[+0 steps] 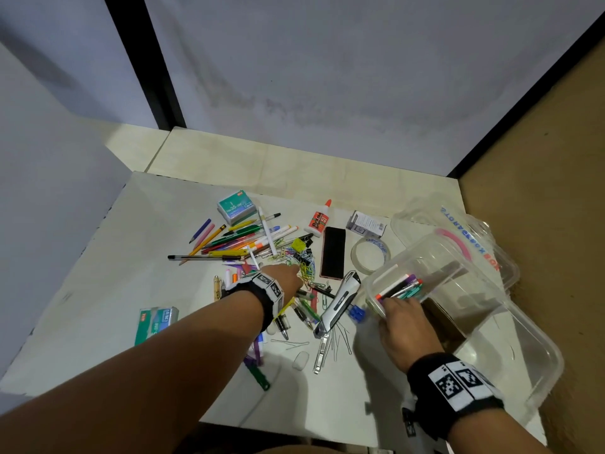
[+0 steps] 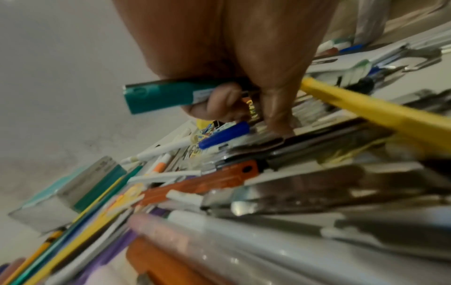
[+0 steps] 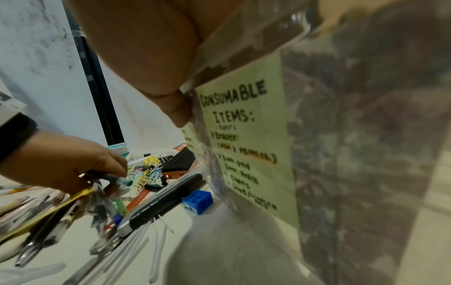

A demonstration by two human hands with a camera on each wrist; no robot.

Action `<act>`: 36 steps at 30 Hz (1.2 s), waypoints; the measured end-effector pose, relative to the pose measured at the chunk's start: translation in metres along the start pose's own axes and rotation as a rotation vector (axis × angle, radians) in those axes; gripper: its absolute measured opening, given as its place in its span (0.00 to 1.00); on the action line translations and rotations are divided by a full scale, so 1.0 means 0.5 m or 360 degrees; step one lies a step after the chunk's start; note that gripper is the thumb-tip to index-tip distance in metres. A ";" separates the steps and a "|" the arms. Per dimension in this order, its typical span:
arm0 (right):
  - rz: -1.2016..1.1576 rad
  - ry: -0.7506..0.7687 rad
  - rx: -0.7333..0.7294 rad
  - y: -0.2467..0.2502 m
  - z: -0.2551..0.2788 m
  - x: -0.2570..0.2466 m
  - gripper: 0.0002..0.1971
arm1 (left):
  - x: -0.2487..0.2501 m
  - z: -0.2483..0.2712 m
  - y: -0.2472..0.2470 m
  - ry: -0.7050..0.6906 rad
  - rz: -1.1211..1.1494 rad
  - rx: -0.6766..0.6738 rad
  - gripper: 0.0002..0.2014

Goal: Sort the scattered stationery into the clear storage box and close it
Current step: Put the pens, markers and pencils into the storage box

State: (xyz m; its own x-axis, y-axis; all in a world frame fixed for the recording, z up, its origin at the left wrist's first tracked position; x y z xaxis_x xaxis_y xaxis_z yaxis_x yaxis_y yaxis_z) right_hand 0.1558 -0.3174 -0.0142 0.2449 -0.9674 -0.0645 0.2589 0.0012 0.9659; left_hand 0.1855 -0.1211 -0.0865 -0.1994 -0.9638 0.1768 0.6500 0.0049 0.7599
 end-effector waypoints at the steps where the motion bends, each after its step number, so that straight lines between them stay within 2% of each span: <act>1: -0.0008 -0.0002 -0.0001 -0.002 0.000 -0.002 0.13 | -0.003 0.003 0.002 -0.0015 -0.0011 0.0020 0.15; 7: 0.0005 -0.0012 -0.0010 -0.001 0.002 -0.001 0.12 | -0.010 0.028 0.039 -0.0062 -0.0035 0.0239 0.09; 12: 0.0002 -0.0037 -0.0020 0.001 -0.001 0.000 0.12 | -0.034 0.048 0.035 -0.0054 -0.0070 0.0229 0.09; 20: 0.0022 -0.0082 0.0002 0.005 -0.010 0.000 0.12 | -0.098 0.099 0.018 0.0097 0.0325 0.0275 0.09; 29: 0.0131 -0.0126 -0.0018 0.000 -0.006 -0.012 0.10 | -0.167 0.116 -0.005 0.0329 0.0717 0.0274 0.15; 33: 0.0035 -0.0145 -0.0038 0.002 -0.010 -0.008 0.07 | -0.200 0.115 -0.007 0.0514 0.1060 0.0364 0.15; 36: 0.0016 -0.0145 -0.0021 0.005 -0.008 -0.011 0.10 | -0.224 0.125 -0.009 0.0617 0.1253 0.0478 0.12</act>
State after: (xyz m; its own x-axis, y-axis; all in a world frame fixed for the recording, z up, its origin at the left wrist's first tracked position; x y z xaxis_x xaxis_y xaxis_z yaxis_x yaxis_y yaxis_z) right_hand 0.1590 -0.3110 -0.0125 0.1618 -0.9863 -0.0310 0.2690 0.0138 0.9630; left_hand 0.1589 0.0033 -0.0708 0.5132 -0.6750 0.5301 0.2662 0.7123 0.6494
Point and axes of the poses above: each hand's wrist, its own z-axis away from the middle knuckle, its own y-axis out of the back of the hand, x = y × z, the point moved 8 cm from there along -z, towards the middle knuckle, and after that the axes turned 11 degrees about z, right-handed, at the moved point
